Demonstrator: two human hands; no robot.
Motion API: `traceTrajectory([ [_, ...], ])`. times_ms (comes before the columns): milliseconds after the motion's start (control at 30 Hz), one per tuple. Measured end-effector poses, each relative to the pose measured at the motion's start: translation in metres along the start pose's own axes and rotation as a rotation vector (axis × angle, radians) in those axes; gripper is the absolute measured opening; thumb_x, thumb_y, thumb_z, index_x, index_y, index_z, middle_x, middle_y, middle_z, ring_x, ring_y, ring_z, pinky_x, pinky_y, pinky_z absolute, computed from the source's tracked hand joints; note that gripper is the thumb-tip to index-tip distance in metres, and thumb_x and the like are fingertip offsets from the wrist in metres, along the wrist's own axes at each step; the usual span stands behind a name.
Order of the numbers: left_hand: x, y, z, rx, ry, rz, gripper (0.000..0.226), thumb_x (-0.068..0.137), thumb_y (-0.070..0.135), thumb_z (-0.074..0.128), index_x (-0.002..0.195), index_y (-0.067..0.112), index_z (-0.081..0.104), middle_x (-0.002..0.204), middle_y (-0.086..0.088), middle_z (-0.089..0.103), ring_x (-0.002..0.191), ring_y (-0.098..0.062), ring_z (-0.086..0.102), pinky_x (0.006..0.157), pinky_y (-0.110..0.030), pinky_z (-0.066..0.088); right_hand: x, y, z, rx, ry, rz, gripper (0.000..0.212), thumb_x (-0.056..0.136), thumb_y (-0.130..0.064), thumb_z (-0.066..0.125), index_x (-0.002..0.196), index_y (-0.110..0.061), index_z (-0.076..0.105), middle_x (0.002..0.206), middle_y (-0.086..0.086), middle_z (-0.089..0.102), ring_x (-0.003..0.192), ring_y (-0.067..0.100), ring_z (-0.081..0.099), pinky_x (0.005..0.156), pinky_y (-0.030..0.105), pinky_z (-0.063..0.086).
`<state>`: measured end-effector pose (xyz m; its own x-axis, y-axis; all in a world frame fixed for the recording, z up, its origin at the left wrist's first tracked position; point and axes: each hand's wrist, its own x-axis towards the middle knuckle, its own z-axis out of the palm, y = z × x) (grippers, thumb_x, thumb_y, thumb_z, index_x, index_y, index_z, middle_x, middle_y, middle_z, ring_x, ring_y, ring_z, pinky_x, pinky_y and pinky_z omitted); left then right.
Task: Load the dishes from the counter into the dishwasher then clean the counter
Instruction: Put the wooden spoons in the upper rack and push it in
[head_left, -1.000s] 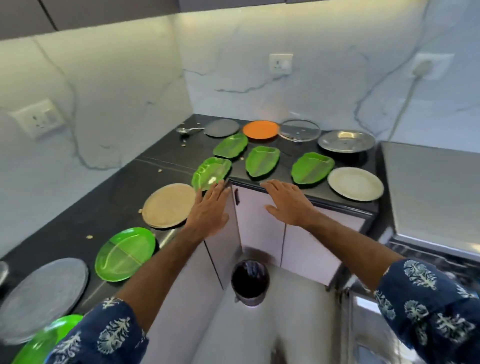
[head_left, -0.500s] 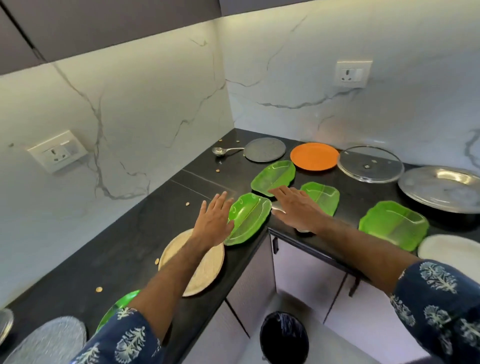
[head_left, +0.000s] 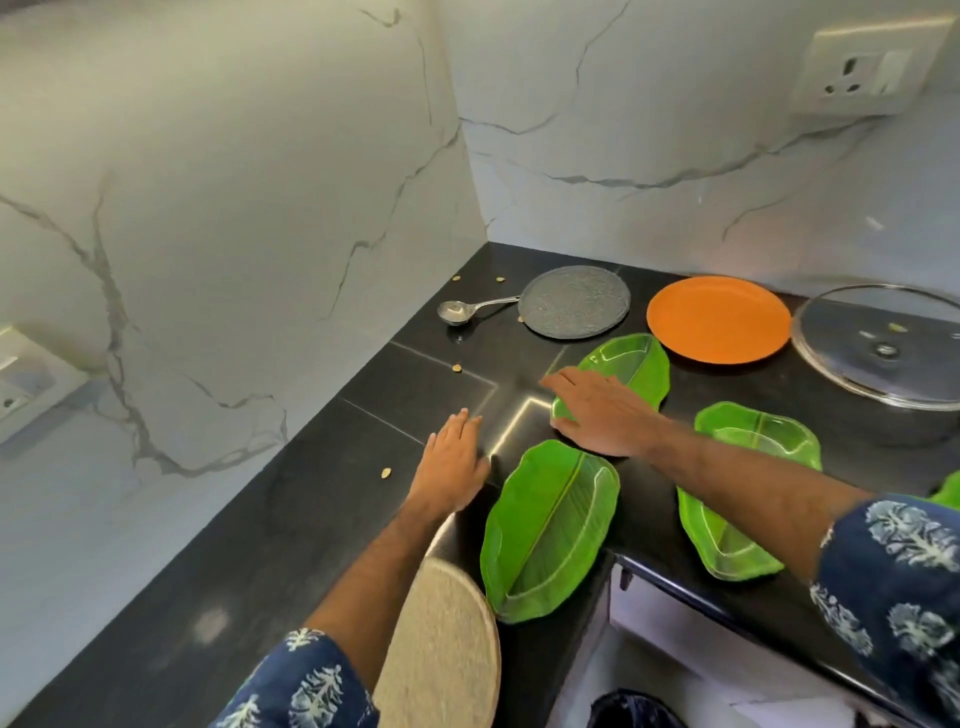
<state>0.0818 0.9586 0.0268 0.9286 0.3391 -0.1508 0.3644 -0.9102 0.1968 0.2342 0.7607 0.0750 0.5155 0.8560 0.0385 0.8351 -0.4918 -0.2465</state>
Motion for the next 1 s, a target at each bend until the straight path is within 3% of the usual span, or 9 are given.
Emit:
traceTrajectory([
  [133, 0.062, -0.027, 0.023, 0.002, -0.003, 0.047, 0.064, 0.102, 0.036, 0.046, 0.157, 0.015, 0.020, 0.166, -0.005, 0.008, 0.154, -0.023, 0.005, 0.123, -0.049, 0.014, 0.054, 0.012, 0.041, -0.026, 0.025, -0.003, 0.052, 0.094, -0.038, 0.055, 0.141, -0.020, 0.040, 0.131, 0.003, 0.048, 0.118, 0.027, 0.051, 0.097, 0.041, 0.043],
  [300, 0.100, -0.047, 0.052, 0.051, 0.067, 0.096, 0.064, 0.104, 0.054, 0.019, 0.159, 0.026, 0.003, 0.167, 0.005, -0.007, 0.152, -0.012, -0.012, 0.125, -0.046, -0.001, 0.136, 0.034, 0.068, 0.026, 0.084, -0.018, 0.047, 0.094, -0.034, 0.056, 0.136, -0.018, 0.043, 0.129, 0.005, 0.049, 0.116, 0.028, 0.050, 0.096, 0.044, 0.045],
  [433, 0.107, -0.053, 0.060, 0.088, 0.099, 0.099, 0.065, 0.102, 0.057, 0.009, 0.159, 0.030, -0.004, 0.166, 0.009, -0.012, 0.150, -0.007, -0.018, 0.125, -0.044, -0.004, 0.209, 0.053, 0.087, 0.099, 0.087, -0.012, 0.048, 0.095, -0.030, 0.058, 0.138, -0.015, 0.042, 0.131, 0.007, 0.047, 0.118, 0.028, 0.049, 0.100, 0.044, 0.045],
  [700, 0.105, -0.052, 0.054, -0.022, 0.137, 0.114, 0.060, 0.104, 0.054, 0.025, 0.158, 0.035, 0.007, 0.166, 0.015, -0.003, 0.150, 0.000, -0.012, 0.125, -0.043, -0.001, 0.310, 0.058, 0.114, 0.076, 0.183, 0.054, 0.066, 0.092, -0.019, 0.057, 0.151, -0.010, 0.029, 0.155, 0.008, 0.032, 0.135, 0.031, 0.036, 0.107, 0.046, 0.040],
  [767, 0.105, -0.053, 0.055, -0.055, 0.147, 0.114, 0.059, 0.104, 0.050, 0.028, 0.158, 0.034, 0.012, 0.166, 0.015, 0.001, 0.150, 0.000, -0.009, 0.125, -0.044, 0.002, 0.328, 0.057, 0.119, 0.007, 0.193, 0.073, 0.065, 0.090, -0.019, 0.059, 0.149, -0.012, 0.032, 0.150, 0.008, 0.038, 0.130, 0.031, 0.039, 0.103, 0.046, 0.041],
  [900, 0.106, -0.056, 0.057, -0.091, 0.165, 0.115, 0.058, 0.104, 0.047, 0.031, 0.158, 0.032, 0.018, 0.166, 0.015, 0.007, 0.151, -0.001, -0.003, 0.125, -0.045, 0.005, 0.346, 0.055, 0.119, -0.154, 0.217, 0.082, 0.038, 0.091, -0.017, 0.059, 0.128, -0.016, 0.052, 0.129, 0.008, 0.052, 0.120, 0.029, 0.045, 0.100, 0.044, 0.035],
  [1000, 0.106, -0.056, 0.058, -0.102, 0.164, 0.112, 0.057, 0.104, 0.046, 0.032, 0.158, 0.033, 0.018, 0.166, 0.015, 0.007, 0.152, -0.002, -0.003, 0.125, -0.046, 0.005, 0.348, 0.051, 0.119, 0.011, 0.181, -0.048, 0.029, 0.092, -0.015, 0.059, 0.121, -0.019, 0.058, 0.119, 0.006, 0.053, 0.113, 0.027, 0.049, 0.097, 0.041, 0.036],
])
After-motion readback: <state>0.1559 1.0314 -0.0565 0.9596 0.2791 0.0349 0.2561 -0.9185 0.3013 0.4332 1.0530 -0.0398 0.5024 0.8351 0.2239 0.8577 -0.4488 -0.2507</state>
